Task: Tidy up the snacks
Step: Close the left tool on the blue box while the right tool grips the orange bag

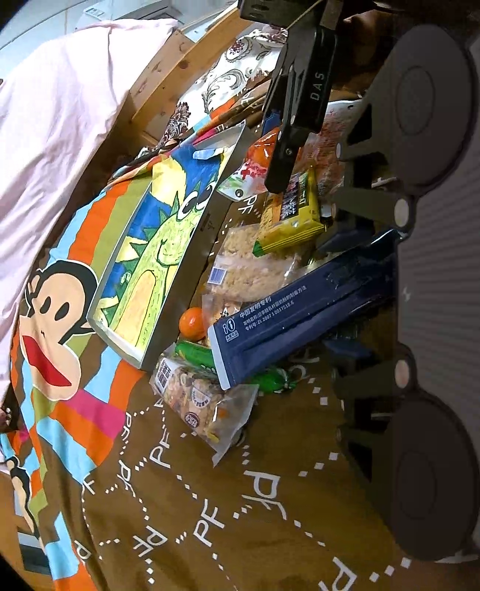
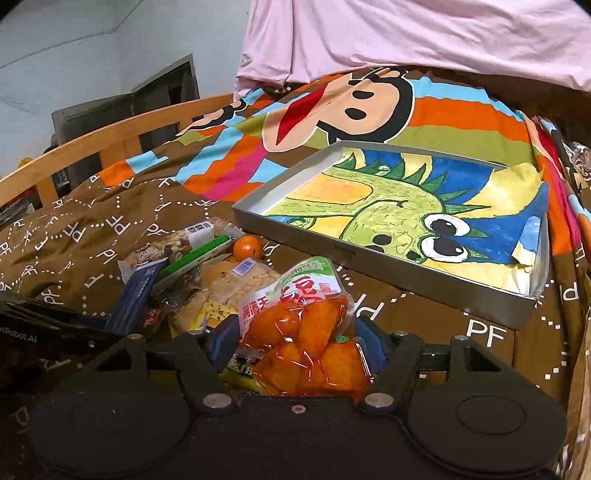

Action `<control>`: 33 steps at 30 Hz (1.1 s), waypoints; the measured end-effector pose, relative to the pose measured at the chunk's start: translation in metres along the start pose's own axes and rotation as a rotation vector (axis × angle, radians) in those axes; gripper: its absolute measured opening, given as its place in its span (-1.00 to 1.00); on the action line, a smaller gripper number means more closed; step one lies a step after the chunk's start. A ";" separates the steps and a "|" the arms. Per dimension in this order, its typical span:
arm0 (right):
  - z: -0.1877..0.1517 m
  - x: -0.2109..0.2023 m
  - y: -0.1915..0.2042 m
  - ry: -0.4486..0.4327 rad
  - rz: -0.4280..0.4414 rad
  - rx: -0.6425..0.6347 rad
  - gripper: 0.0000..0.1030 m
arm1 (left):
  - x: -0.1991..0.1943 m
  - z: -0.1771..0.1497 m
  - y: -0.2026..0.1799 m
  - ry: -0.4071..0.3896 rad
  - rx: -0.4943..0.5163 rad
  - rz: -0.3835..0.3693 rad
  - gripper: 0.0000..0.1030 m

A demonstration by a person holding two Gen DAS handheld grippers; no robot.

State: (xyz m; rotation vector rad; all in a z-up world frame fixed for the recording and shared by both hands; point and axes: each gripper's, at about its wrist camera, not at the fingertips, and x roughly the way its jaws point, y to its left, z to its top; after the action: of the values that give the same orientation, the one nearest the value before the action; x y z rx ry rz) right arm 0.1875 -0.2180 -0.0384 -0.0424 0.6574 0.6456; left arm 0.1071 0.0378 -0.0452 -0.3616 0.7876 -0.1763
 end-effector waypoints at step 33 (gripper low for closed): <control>-0.011 -0.001 0.032 -0.001 0.025 -0.105 0.35 | -0.002 0.006 0.022 0.034 -0.145 0.024 -0.13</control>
State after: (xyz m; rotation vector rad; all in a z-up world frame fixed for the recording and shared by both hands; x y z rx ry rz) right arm 0.1625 -0.1960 -0.0412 -0.1312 0.6232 0.7040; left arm 0.1107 0.0600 -0.0480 -0.4874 0.8399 -0.1029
